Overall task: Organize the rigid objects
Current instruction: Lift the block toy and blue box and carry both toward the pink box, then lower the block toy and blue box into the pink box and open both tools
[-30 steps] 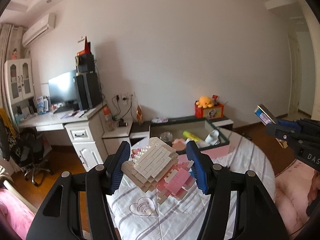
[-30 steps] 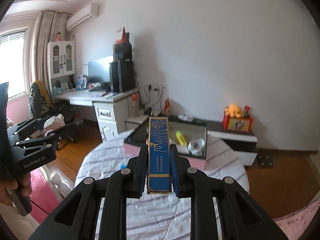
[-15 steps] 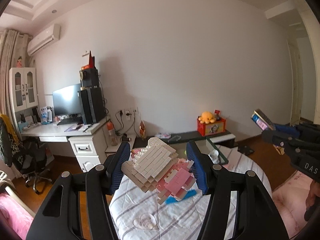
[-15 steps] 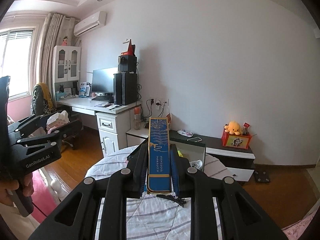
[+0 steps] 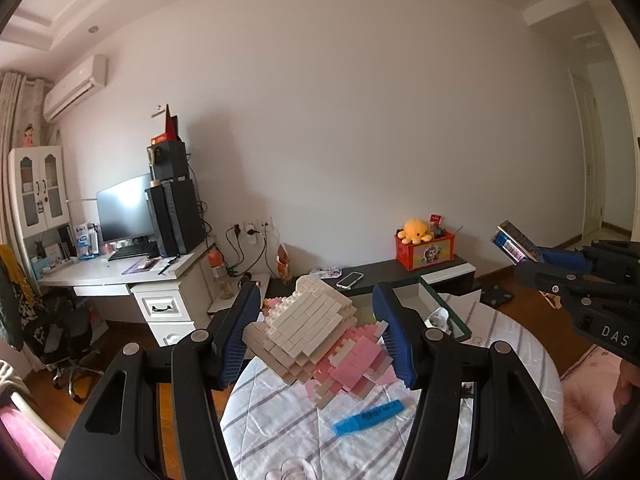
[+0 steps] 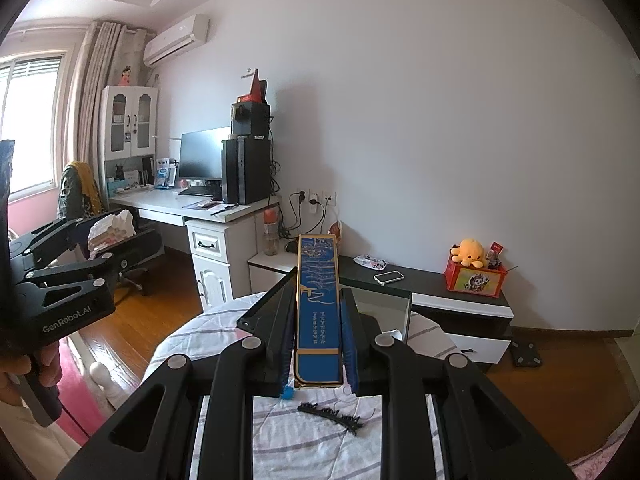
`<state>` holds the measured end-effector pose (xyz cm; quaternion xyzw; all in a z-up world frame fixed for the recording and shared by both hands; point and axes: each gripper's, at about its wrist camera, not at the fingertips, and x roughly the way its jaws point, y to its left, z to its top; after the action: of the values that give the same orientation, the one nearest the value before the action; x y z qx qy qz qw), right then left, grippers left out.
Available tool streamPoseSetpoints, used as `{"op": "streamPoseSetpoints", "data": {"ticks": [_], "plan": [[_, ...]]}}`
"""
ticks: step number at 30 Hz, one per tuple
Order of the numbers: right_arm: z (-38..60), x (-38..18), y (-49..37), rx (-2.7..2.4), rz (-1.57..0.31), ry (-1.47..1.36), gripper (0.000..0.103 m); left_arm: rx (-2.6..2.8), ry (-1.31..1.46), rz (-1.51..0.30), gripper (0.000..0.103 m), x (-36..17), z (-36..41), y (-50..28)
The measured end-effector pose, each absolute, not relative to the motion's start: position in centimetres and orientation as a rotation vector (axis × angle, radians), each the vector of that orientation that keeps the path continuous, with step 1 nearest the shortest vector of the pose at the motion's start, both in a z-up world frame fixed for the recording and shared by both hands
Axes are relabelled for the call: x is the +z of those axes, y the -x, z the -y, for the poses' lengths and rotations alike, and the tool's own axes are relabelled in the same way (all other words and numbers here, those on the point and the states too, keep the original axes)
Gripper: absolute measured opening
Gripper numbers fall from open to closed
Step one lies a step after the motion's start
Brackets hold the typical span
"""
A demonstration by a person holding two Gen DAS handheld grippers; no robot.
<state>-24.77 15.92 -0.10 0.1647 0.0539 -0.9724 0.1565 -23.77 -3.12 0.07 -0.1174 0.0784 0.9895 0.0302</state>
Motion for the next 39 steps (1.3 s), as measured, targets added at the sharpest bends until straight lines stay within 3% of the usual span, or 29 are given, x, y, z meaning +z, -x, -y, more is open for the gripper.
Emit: {"op": "streamPoseSetpoints", "data": {"ticks": [9,18,24,32,34,36,39], "plan": [[-15.9,-2.6,32.7,-2.746,-0.186,-0.600,0.021,2.951,0.513,-0.268,0.060,-2.2,1.3,32.8],[-16.0,-8.5,41.9,-2.662,-0.179,-0.858,0.021,2.823,0.865,-0.343,0.060,-9.3,-1.1,44.1],[-15.9,-13.2,45.8,-2.597,-0.173,-1.032,0.021,2.776,1.028,-0.361,0.060,-13.7,-1.4,47.3],[-17.0,-14.5,46.5,-2.626,-0.137,-1.065,0.022,2.768,1.111,-0.316,0.065,-15.5,-0.8,48.7],[-17.2,-14.0,46.4,-2.645,-0.122,-1.051,0.029,2.784,1.091,-0.311,0.079,-15.1,-0.6,48.4],[-17.1,-13.1,45.9,-2.675,-0.108,-1.020,0.059,2.803,1.048,-0.298,0.088,-14.2,-0.3,47.4],[-17.2,-11.4,44.4,-2.695,-0.094,-0.967,0.066,2.829,0.993,-0.296,0.093,-12.6,0.7,45.7]]}}
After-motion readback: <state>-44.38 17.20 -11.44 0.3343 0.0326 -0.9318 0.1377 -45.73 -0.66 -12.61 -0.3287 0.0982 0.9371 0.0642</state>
